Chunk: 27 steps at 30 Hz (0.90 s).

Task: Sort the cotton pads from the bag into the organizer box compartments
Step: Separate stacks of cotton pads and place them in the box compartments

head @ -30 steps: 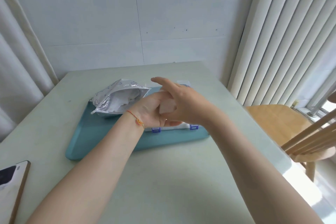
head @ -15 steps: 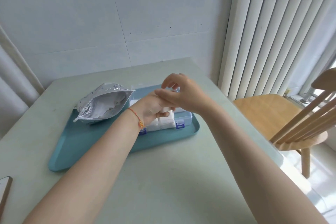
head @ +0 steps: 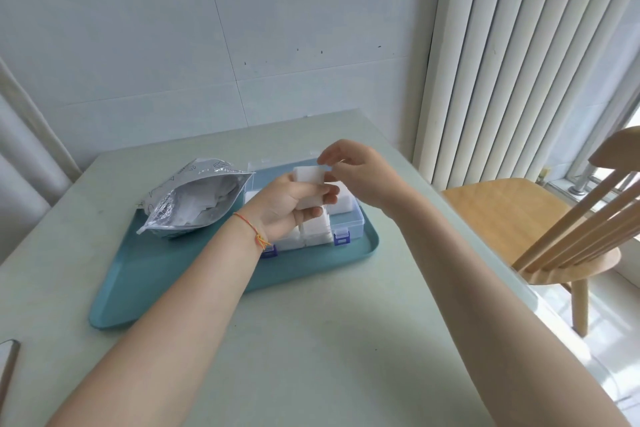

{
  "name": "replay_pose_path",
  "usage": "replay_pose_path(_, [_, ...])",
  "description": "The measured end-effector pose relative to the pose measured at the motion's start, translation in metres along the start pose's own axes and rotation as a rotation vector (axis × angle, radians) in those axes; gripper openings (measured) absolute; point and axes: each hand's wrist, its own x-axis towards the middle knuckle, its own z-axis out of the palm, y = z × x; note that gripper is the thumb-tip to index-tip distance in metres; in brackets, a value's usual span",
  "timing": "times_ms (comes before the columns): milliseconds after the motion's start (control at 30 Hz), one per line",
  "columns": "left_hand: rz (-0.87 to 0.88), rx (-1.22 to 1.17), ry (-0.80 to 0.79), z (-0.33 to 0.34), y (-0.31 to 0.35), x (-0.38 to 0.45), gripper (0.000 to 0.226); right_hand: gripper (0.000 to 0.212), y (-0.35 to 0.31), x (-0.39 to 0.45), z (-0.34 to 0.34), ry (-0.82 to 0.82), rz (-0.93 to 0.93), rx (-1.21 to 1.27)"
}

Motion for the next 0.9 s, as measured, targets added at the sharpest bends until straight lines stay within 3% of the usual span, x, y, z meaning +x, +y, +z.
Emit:
replay_pose_path(100, [-0.033, -0.161, -0.006, 0.001, 0.001, -0.001, 0.016, 0.022, 0.001, -0.003, 0.003, -0.087, 0.002, -0.012])
replay_pose_path(267, [-0.027, -0.357, 0.025, -0.002, 0.001, 0.000, 0.017, 0.034, 0.000, -0.005, 0.017, -0.078, 0.010, 0.020])
replay_pose_path(467, [0.020, -0.236, 0.075, -0.002, -0.002, -0.002, 0.027, 0.049, -0.002, -0.009, 0.027, -0.095, 0.009, 0.066])
replay_pose_path(600, [0.057, -0.176, 0.074, -0.002, -0.002, -0.002, 0.026, 0.037, -0.004, -0.012, 0.026, -0.095, 0.010, 0.111])
replay_pose_path(733, [0.047, -0.059, 0.094, -0.001, -0.005, -0.003, 0.035, 0.057, -0.003, -0.012, 0.030, -0.109, 0.063, 0.150])
replay_pose_path(833, [0.031, 0.035, 0.142, 0.001, -0.004, -0.003, 0.009, 0.051, -0.001, -0.011, 0.031, -0.114, 0.045, 0.163])
replay_pose_path(900, [0.029, 0.093, 0.156, 0.000, -0.004, -0.003, 0.026, 0.055, 0.000, -0.011, 0.030, -0.096, 0.037, 0.167])
